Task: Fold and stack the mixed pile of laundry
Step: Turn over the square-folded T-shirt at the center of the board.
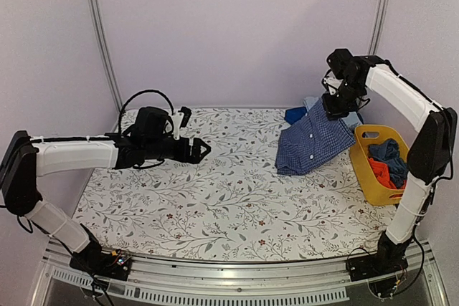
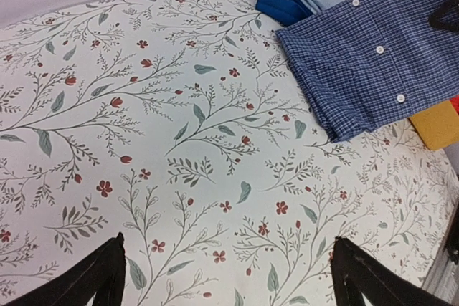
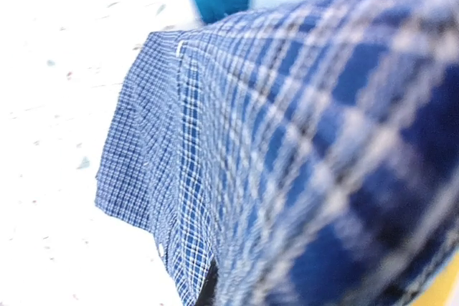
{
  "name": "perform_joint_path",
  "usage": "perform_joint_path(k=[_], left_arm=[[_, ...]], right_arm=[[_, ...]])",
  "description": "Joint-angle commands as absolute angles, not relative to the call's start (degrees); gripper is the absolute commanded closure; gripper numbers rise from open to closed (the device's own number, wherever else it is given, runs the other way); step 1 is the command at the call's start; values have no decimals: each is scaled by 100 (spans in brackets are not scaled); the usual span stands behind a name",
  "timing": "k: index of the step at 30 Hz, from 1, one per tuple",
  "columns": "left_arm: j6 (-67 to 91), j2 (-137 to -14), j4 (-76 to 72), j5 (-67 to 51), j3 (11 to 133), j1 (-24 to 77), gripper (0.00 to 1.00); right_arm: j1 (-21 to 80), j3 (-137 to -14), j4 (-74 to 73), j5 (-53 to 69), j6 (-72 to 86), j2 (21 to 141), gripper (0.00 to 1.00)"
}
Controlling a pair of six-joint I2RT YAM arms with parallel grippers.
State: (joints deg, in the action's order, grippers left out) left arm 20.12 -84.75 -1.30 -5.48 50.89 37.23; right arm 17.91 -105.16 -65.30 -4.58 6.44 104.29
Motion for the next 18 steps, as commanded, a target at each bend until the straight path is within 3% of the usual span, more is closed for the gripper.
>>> perform_joint_path(k=[1,8,13,18], left_arm=[[2169,-8315,-155,-575,4958,3493,0],[2178,-8262,-36,-616,4944,3296,0],[2221,-8324,-18,-658,5002,3111,0],[2167,-8424,83,-737,5089,2982,0]], right_arm=[[1734,-10950,-7054,-2706,450,10056,100],[1744,-11179,-6809,-4224,-267,9314,100],[2069,-11087,-6929,-4047,-514,8812,100],[2834,-10924,-7103,-3336,-282,9539,100]])
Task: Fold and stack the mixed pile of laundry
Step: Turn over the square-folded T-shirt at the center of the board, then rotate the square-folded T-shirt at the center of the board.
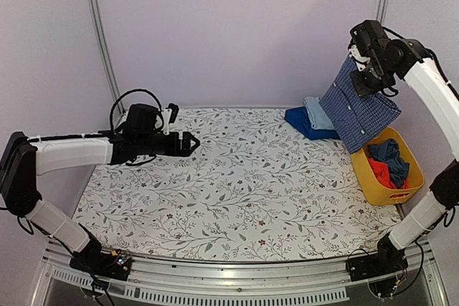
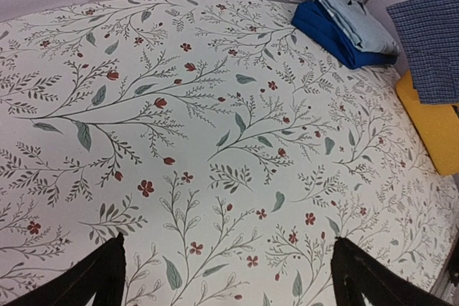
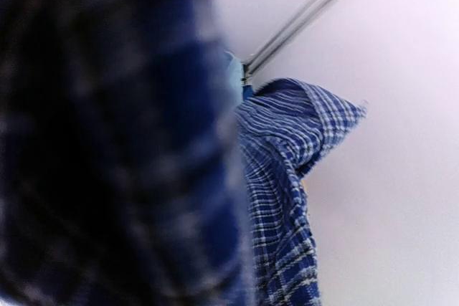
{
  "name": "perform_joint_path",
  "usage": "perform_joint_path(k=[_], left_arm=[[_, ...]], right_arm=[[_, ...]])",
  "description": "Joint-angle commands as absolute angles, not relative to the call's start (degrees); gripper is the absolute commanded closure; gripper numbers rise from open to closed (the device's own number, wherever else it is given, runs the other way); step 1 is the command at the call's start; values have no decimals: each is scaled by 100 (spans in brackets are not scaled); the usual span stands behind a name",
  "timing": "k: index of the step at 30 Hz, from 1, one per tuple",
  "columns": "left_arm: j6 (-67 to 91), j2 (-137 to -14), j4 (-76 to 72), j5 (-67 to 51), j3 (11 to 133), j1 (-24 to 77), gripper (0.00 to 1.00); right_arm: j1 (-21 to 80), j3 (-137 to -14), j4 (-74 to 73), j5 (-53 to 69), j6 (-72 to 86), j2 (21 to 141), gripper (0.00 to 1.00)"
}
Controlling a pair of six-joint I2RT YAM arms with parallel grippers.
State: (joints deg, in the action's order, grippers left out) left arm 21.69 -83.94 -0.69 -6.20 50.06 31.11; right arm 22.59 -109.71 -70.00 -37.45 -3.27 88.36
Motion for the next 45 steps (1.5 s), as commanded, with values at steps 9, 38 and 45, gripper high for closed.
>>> perform_joint_path(k=[9,38,45], left_arm=[[2517,-7949,327,-911,4817,2566,0],[3993,-6352,571,-2547,2963,2303,1],[3842,-7851,512,-2794,3356,2956,29]], right_arm=[[4457,-12403,-7318,-1919,275,11860,100],[3755,-10361,-2375,5046,1373,11865,33],[2907,-10282,-3130,4128,795,12456,44]])
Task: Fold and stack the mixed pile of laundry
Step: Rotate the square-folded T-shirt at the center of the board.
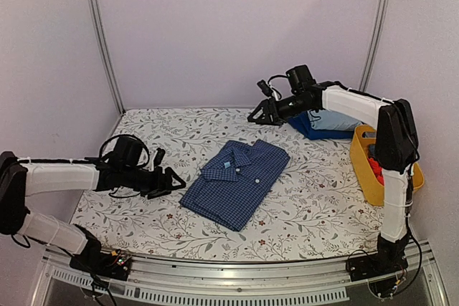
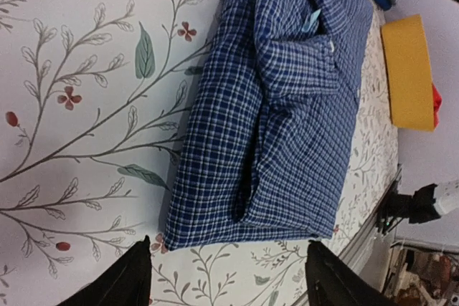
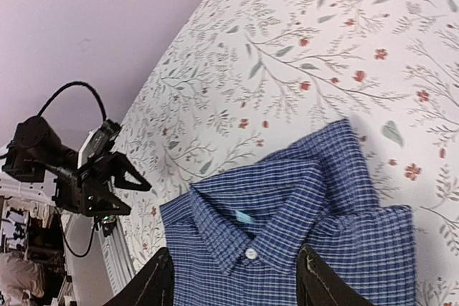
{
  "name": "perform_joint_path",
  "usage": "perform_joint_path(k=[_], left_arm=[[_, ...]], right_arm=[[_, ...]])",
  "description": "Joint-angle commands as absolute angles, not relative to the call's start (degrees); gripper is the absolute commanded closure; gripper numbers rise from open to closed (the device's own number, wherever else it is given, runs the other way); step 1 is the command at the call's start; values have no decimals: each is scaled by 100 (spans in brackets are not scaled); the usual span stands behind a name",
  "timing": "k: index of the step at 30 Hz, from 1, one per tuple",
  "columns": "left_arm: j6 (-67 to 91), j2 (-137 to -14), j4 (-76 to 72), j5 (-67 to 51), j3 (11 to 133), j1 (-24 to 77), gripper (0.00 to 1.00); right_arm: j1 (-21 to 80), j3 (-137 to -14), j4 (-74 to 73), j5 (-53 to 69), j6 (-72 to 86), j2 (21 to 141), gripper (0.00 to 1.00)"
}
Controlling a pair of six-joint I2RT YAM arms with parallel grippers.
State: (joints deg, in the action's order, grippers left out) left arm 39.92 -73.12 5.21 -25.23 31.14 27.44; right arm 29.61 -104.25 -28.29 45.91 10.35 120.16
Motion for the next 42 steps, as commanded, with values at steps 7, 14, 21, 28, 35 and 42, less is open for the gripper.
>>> perform_joint_path(k=[7,14,21,28,35,42], left_arm=[[3673,-9115,703,-2715,3922,2984,59],[2922,-10348,1302,-2710,5050,2818,86],[2191,-11226,1776,-2757,6140,2231,93],[1432,-11482,2325,-3075,7151,2105,66],[1464,-10145,2048,-3312,6416,1662,51],[1476,-9872,1856,-3458,5781,1656,51]], right_arm=[[3033,-10287,-3363,3776,510,13271,50],[3500,-9470,-3551,3646,283,13381,52],[4007,-7316,-2752,4019,1072,12106,51],[4496,-6912,-2337,4657,1682,11047,47],[3623,-6896,-2743,4138,1792,10031,42],[3296,-6554,-3008,3774,1858,9760,40]])
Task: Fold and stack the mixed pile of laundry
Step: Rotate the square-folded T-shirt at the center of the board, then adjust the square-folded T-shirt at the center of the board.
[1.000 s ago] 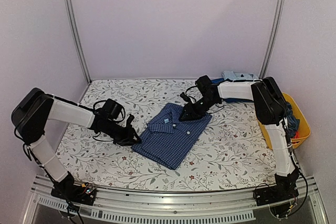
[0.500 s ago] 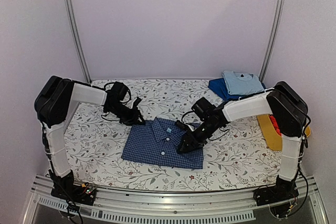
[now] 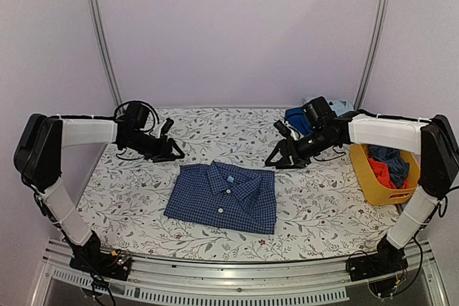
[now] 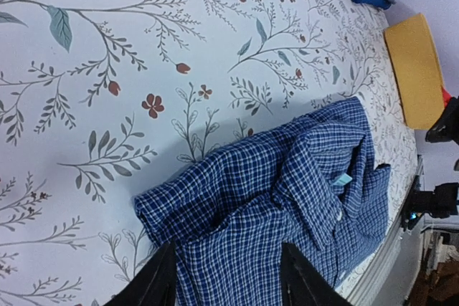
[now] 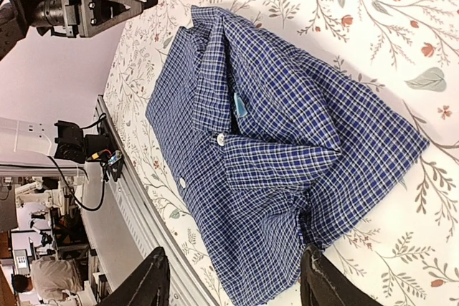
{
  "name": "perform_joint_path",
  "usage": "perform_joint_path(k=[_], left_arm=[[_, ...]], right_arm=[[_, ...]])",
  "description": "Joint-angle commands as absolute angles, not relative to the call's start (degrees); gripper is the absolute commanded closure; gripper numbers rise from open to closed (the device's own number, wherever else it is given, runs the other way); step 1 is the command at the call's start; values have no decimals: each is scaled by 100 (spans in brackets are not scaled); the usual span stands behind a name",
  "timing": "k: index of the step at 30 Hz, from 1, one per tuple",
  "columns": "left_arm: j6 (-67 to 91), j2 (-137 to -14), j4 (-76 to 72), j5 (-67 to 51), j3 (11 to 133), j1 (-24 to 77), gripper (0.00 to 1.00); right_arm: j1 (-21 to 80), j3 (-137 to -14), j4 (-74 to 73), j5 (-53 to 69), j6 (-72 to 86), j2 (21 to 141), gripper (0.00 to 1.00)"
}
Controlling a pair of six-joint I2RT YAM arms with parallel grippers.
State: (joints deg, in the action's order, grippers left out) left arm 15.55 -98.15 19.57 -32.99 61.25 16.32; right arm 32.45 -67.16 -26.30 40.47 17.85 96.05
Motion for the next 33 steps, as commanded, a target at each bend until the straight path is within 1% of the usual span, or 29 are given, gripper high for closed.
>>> perform_joint_path(k=[1,5,6,8,15,19,24,28,33], left_arm=[[1484,-9877,1807,-3493,5749,1667,51],[1446,-10028,1732,-3586,5752,1717,51],[1429,-10096,1736,-3598,5763,1737,52],[1405,-10215,1731,-3616,5789,1755,53],[1263,-10468,1801,-3631,5933,1885,60],[1213,-10535,1830,-3609,6005,1935,62],[1144,-10470,1915,-3396,6108,1960,62],[1036,-10397,2013,-3266,6234,1952,62],[878,-10501,2131,-3387,6340,1996,69]], right_arm=[[3296,-6558,-3028,3729,1848,9852,40],[3296,-6632,-2907,3606,1900,10052,41],[3296,-6672,-2887,3649,1894,10131,43],[3315,-6690,-2831,3805,1888,10291,45],[3462,-6645,-2955,3799,1652,10599,46],[3472,-6677,-2997,3762,1592,10702,50],[3472,-6679,-2989,3736,1573,10746,57],[3472,-6664,-2963,3722,1586,10749,65],[3469,-6666,-2920,3718,1614,10732,77]])
